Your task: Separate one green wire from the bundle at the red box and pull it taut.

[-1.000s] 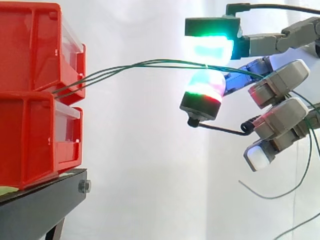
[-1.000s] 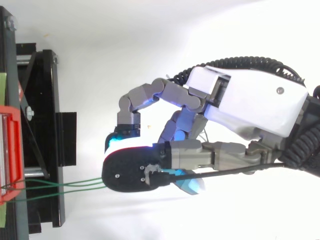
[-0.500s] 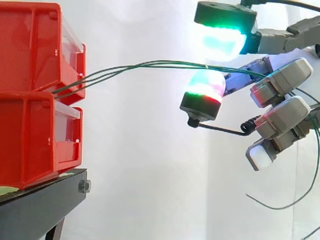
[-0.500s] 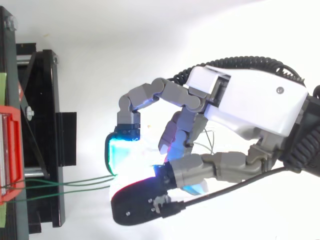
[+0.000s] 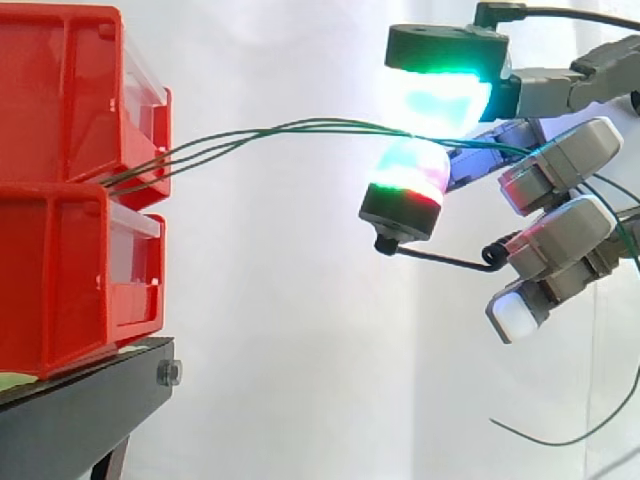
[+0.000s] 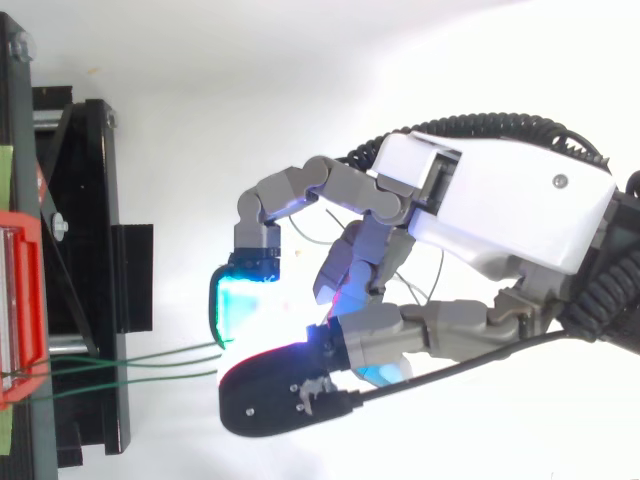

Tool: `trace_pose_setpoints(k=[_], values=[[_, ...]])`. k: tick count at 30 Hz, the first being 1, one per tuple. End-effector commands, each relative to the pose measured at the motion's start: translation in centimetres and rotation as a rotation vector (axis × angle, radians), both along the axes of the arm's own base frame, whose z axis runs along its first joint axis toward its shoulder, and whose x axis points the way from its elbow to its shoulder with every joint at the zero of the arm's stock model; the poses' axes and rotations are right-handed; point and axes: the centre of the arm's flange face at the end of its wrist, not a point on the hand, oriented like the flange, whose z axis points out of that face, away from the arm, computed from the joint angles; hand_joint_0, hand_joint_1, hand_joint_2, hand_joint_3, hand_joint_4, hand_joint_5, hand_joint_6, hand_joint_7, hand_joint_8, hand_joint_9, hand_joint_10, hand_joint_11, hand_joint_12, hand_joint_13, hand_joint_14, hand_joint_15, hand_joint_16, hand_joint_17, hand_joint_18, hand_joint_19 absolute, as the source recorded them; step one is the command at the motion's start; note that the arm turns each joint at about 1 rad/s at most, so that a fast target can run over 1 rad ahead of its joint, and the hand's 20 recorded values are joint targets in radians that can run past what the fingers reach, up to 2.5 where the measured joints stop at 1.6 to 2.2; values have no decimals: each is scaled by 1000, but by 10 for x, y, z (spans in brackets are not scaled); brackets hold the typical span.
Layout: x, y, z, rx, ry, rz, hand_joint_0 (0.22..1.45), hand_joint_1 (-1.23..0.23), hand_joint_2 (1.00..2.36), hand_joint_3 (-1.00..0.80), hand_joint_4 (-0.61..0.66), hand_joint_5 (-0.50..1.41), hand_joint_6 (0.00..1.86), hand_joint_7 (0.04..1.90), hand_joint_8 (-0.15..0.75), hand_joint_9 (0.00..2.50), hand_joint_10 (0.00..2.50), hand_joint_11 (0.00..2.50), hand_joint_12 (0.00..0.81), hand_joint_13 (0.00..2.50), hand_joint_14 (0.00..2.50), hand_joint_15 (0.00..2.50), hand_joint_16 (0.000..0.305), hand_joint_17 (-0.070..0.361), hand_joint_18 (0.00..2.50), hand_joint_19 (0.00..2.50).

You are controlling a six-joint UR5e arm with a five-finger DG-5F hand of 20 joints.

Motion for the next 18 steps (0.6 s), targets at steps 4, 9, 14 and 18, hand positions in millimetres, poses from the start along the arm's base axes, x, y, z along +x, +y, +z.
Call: trace_pose_setpoints(k=[4, 9, 14, 18], values=[[0, 0, 0, -1, 0, 0, 593, -509, 1006, -421, 56, -98, 851, 1127, 216, 1681, 23, 1418, 327, 1422, 28, 1214, 48, 108, 800, 684], [0, 0, 0, 0, 0, 0, 619, -772, 1010, -390, 54, -110, 863, 1174, 221, 1621, 22, 1451, 328, 1391, 29, 1216, 48, 108, 789, 659], [0, 0, 0, 0, 0, 0, 649, -864, 1009, -403, 20, -130, 891, 1102, 219, 1564, 20, 1457, 326, 1363, 29, 1205, 47, 107, 768, 650], [0, 0, 0, -1, -1, 0, 620, -814, 1000, -500, 46, -127, 888, 1081, 220, 1587, 20, 1443, 328, 1370, 30, 1202, 47, 106, 766, 652]])
